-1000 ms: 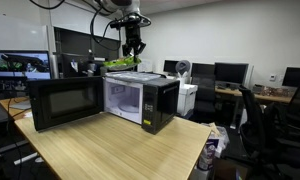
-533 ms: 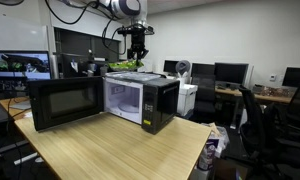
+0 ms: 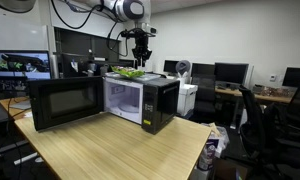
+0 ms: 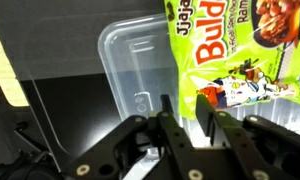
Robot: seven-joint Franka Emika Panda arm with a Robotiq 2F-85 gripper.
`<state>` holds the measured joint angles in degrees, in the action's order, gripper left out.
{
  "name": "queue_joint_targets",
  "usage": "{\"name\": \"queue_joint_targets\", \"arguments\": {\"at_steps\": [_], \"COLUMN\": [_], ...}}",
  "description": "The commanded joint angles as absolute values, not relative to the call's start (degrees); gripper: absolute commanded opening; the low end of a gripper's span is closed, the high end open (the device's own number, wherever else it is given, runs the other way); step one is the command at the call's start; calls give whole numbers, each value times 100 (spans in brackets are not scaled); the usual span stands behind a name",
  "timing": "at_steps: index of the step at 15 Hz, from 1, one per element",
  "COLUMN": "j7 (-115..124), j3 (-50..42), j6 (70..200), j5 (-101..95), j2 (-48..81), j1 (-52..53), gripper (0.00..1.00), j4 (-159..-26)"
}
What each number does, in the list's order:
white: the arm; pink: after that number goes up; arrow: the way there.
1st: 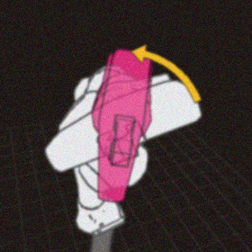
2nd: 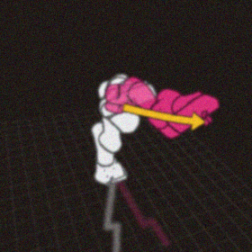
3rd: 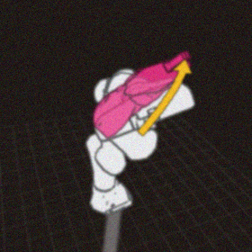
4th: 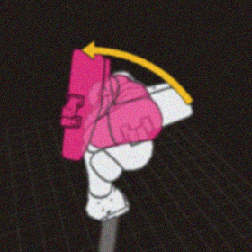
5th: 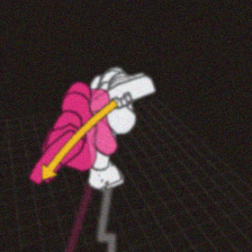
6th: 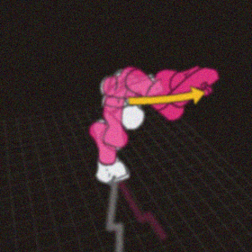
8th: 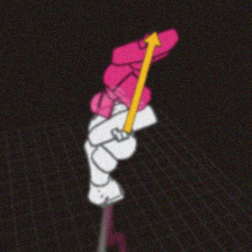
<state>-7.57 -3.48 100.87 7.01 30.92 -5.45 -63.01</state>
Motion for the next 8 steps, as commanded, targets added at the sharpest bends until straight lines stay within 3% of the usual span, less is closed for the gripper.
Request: {"name": "queue_joint_targets", "arguments": {"at_steps": [1,6,8], "j7": [-153,770,656], "j3": [-625,-1024,-951], "j6": [10448,10485,10414], "j5": [365,-366,-169], "j2": [2717,1948,1412], "j1": [-432,-224,-268], "gripper": [61,95,100], "j4": [-6564,-7421,-8014]}}
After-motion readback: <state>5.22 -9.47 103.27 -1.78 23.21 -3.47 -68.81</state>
